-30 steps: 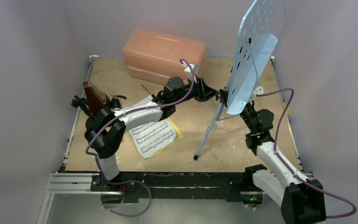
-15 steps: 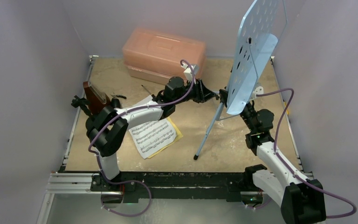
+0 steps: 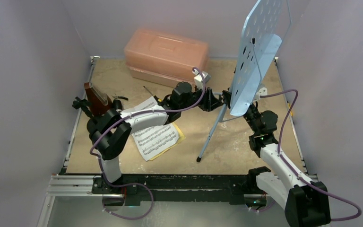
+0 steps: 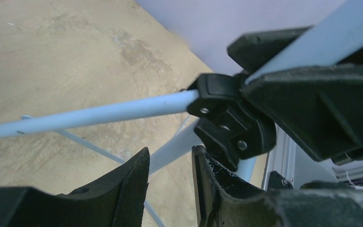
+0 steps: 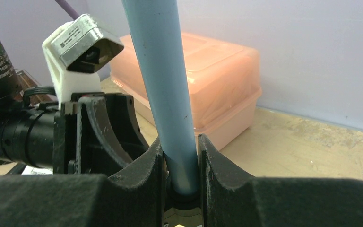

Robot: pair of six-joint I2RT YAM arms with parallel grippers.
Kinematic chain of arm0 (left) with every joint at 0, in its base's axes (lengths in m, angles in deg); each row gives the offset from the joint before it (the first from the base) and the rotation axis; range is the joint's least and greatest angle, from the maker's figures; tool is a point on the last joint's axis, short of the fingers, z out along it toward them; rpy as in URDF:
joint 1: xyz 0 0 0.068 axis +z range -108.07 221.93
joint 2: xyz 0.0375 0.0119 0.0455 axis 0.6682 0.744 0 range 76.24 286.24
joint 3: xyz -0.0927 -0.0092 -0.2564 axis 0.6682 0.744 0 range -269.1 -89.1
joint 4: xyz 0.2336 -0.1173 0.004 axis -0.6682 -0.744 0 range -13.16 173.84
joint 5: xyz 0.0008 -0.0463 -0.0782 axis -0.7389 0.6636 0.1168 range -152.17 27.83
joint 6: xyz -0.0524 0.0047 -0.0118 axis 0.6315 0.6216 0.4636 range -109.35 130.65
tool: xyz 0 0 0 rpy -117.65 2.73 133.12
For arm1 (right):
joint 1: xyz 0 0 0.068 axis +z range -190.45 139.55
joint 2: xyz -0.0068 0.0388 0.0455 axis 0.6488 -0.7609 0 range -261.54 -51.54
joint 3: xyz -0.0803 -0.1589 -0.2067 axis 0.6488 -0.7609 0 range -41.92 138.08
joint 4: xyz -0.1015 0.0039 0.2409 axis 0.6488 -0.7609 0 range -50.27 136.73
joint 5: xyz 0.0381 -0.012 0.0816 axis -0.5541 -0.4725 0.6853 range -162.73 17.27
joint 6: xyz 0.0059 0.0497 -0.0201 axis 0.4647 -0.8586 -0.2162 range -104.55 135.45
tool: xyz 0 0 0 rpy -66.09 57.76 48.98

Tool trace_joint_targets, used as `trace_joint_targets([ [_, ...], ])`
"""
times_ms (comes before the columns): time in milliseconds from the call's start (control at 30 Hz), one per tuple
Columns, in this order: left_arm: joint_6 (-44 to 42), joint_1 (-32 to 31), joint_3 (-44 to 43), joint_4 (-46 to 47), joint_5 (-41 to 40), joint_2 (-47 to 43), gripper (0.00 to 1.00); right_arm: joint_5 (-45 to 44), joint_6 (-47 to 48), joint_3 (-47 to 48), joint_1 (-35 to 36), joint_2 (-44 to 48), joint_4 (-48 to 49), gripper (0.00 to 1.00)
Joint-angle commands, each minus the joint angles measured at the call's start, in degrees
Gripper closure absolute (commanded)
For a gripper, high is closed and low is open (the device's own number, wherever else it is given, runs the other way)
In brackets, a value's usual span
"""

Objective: Pack up the instrument practice props
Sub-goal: Unscrew the knob on the music stand.

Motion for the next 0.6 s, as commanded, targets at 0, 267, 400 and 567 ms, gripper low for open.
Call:
trace_joint_targets([
  [0, -4.38, -2.25, 0.31, 1.52, 3.54, -3.32, 0.62, -0.43, -9.25, 0.01, 0.40, -0.55, 0.24, 0.95],
  [267, -12.91, -2.92, 3.92, 2.13, 3.05, -7.43, 0.56, -0.51, -9.22, -0.04, 0.40, -0.24, 0.10, 0.95],
  [400, -16.77, -2.93, 5.07, 3.22, 0.69, -8.64, 0.51, -0.43, -9.27, -0.04, 0.35, -0.33, 0.23, 0.95],
  [567, -21.37, -2.94, 4.36, 3.52, -2.00, -8.83, 0.46, -0.43, -9.23, -0.04, 0.35, -0.24, 0.08, 0.95],
])
